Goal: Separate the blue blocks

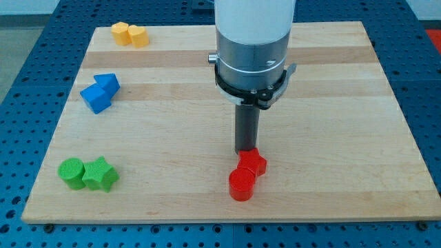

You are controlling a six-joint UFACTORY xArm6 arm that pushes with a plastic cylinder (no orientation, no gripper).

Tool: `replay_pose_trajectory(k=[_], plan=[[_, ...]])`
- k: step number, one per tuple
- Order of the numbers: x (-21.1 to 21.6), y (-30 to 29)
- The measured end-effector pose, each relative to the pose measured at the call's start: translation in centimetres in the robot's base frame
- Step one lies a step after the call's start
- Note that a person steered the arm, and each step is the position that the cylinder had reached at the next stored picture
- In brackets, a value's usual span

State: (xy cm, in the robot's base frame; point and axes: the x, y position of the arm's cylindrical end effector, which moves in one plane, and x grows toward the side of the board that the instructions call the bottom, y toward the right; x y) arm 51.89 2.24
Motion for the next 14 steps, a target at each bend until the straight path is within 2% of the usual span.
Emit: replay_pose_trajectory(k=[2, 3, 6, 8, 9, 10, 11, 14], plan=[[-0.6, -1.8], [-2.2, -5.5], [-3.4, -20.4], [-6.9, -30.6], [-9.4, -32.7], [-10.9, -32.7], [-14.5, -32.7], [-15.5, -29.1]])
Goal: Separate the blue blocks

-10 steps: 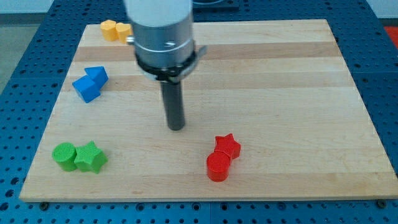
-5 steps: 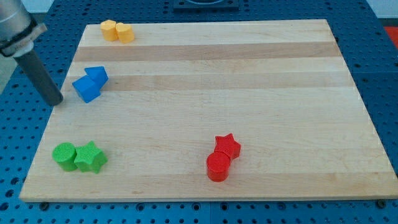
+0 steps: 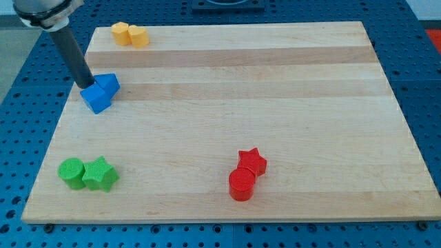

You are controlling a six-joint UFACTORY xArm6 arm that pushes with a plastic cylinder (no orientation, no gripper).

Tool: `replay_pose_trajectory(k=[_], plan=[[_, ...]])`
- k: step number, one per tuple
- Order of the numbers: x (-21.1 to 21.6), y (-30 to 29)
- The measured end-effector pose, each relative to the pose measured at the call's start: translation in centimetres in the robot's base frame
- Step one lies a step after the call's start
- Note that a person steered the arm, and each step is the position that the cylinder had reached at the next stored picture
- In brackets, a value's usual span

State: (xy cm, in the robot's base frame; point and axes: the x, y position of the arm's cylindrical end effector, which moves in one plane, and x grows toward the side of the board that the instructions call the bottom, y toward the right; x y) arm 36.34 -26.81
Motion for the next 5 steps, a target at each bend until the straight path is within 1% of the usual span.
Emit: replay_pose_trajectory(k=[5], plan=[[-0.5, 4.7]])
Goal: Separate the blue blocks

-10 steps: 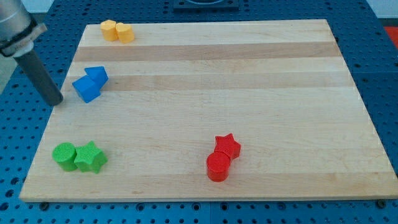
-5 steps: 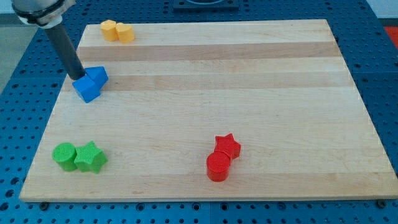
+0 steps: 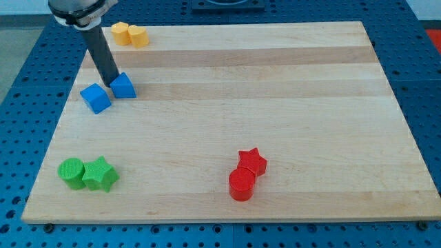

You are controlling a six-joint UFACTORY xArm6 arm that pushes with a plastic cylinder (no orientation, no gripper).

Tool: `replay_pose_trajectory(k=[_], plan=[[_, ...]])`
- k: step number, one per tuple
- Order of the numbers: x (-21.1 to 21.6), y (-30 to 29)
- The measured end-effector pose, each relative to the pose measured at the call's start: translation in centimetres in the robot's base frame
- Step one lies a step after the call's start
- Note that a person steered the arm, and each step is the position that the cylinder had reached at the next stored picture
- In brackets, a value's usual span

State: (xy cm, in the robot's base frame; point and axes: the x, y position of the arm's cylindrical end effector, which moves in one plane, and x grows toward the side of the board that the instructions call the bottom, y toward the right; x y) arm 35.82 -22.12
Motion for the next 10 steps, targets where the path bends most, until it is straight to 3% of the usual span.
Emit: replay_pose_trajectory(k=[6, 8, 9, 10], plan=[[1.5, 3.1], [-0.8, 3.2], [-1.2, 6.4], [2.0, 10.3]])
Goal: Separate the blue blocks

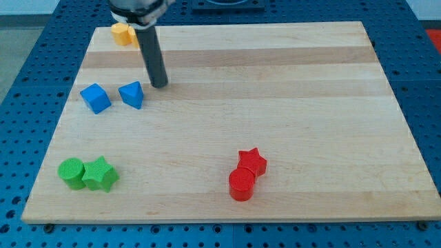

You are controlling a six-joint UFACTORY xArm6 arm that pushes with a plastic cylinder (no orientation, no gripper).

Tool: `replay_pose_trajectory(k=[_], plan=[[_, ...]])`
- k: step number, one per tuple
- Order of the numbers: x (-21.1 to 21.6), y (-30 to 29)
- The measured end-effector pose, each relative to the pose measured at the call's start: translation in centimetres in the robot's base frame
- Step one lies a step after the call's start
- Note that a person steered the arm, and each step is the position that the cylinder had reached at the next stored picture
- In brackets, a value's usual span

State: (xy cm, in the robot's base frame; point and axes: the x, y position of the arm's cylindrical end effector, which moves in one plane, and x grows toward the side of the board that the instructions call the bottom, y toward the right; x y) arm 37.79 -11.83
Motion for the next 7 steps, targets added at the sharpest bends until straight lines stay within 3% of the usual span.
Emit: replay_pose_trajectory(k=[1, 4, 6, 7], plan=[[3.4, 1.6], [7.5, -7.2], [7.6, -14.0], [7.6, -14.5]])
